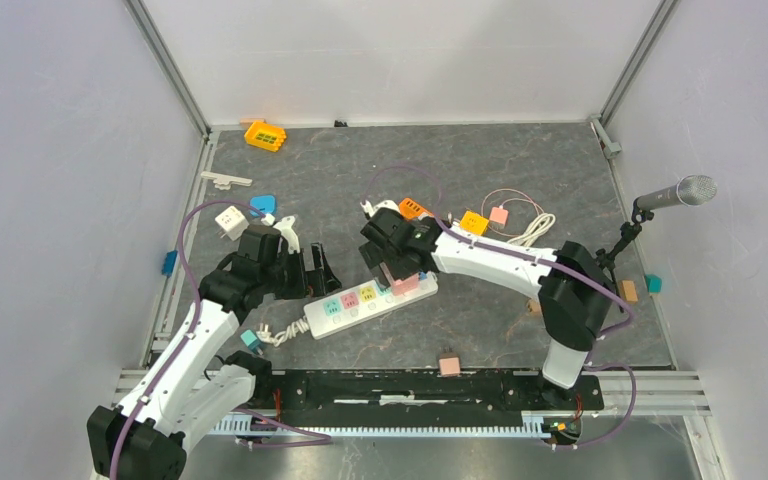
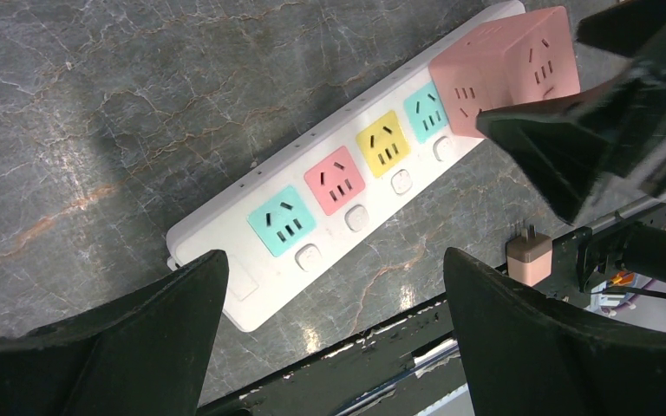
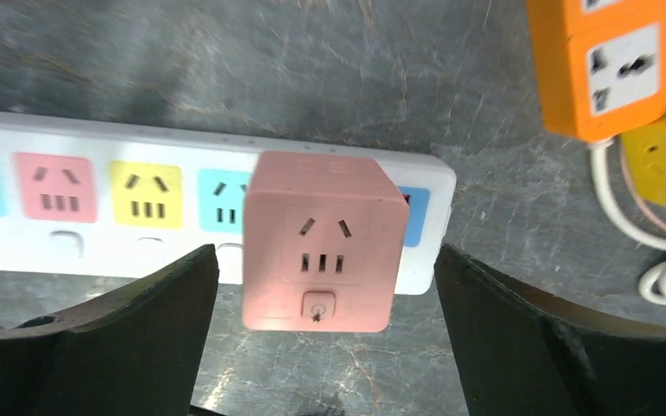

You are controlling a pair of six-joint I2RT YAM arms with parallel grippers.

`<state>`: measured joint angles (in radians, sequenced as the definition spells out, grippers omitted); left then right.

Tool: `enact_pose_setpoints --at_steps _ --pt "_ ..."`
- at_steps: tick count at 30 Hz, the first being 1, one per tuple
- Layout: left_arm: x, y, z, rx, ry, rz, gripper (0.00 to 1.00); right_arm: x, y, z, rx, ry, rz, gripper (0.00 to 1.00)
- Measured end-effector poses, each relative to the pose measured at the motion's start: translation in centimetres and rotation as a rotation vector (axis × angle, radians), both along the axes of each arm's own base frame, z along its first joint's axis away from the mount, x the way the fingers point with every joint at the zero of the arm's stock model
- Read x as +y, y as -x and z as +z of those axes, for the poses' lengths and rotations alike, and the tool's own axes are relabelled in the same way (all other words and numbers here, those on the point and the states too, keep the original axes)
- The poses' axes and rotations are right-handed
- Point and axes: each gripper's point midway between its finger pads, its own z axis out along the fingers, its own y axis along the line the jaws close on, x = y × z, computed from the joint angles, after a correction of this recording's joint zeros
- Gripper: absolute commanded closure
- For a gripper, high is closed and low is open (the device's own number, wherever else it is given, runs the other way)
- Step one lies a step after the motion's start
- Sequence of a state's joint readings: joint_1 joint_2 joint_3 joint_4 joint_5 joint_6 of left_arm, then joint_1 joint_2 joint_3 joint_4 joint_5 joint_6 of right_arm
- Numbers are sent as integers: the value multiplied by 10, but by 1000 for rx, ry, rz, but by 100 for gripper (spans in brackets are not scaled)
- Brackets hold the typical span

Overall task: Insert the plug
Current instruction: Insert the plug into the socket, then pick up the plug from the center of the board.

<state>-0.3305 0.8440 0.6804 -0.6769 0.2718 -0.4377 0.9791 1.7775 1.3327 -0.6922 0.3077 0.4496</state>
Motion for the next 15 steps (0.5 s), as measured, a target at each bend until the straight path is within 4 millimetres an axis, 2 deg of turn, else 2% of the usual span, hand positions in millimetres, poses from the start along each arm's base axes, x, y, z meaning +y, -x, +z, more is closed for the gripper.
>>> enact_pose_setpoints --at_steps 4,6,11,15 --pt "0 0 0 0 0 0 0 10 -11 32 -38 -45 6 2" --pt "0 0 0 -1 0 0 0 7 -15 45 -57 -68 -1 2" --pt "0 0 0 -1 0 0 0 -24 -36 73 -105 -100 -60 2" --pt "0 0 0 -1 0 0 0 -64 -56 76 -128 -70 -120 2"
